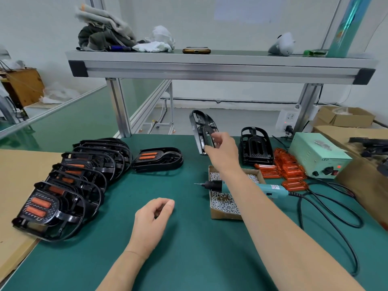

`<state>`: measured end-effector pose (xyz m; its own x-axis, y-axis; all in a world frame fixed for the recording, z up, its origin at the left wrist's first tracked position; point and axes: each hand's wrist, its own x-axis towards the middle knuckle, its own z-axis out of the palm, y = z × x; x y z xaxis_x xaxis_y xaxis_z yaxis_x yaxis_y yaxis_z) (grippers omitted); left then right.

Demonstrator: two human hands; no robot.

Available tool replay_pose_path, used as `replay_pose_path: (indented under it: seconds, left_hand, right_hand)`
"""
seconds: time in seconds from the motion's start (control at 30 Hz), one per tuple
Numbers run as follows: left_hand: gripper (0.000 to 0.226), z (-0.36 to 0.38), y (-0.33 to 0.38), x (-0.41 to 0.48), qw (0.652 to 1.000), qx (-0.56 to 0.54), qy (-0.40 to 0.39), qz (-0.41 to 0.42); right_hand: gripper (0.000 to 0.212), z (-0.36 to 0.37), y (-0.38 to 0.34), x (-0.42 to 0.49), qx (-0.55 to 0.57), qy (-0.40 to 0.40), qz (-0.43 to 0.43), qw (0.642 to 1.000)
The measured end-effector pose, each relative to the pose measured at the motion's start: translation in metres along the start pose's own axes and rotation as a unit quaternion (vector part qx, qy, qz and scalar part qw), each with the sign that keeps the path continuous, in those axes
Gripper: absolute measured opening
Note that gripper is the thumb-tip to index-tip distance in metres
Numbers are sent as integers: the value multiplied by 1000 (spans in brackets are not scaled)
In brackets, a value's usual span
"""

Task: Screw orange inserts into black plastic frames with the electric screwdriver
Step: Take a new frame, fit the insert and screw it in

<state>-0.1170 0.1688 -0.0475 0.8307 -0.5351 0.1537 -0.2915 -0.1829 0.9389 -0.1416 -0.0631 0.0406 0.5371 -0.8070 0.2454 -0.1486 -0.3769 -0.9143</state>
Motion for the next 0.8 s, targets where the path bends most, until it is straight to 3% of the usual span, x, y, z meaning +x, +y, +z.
replay_pose_path:
  seconds: [0.13,0.33,0.47,0.57,0.7,0.8]
  left_hand:
    - [19,-2,-5,2,1000,-15,-3,3]
    - [42,-5,-10,4,998,-64,-10,-18]
    - [41,-6,-9,1,997,-55,-45,-16]
    - [25,-2,-8,-2,998,-13,-68,-7]
    - [42,3,-3,-7,995,-56,-79,-26]
    - [40,6,-2,-13,993,-71,-85,-28]
  right_hand:
    - [41,-7,-4,-37,74,-4,3,997]
    - [40,-26,-9,-89,203,-7,25,979]
    - [43,-33,0,-121,313,-28,66,947]
    - [49,-33,11,-142,377,-38,87,921]
    - [61,-32,28,-162,433,-48,112,893]
    - [68,-32,36,-171,428,-81,123,892]
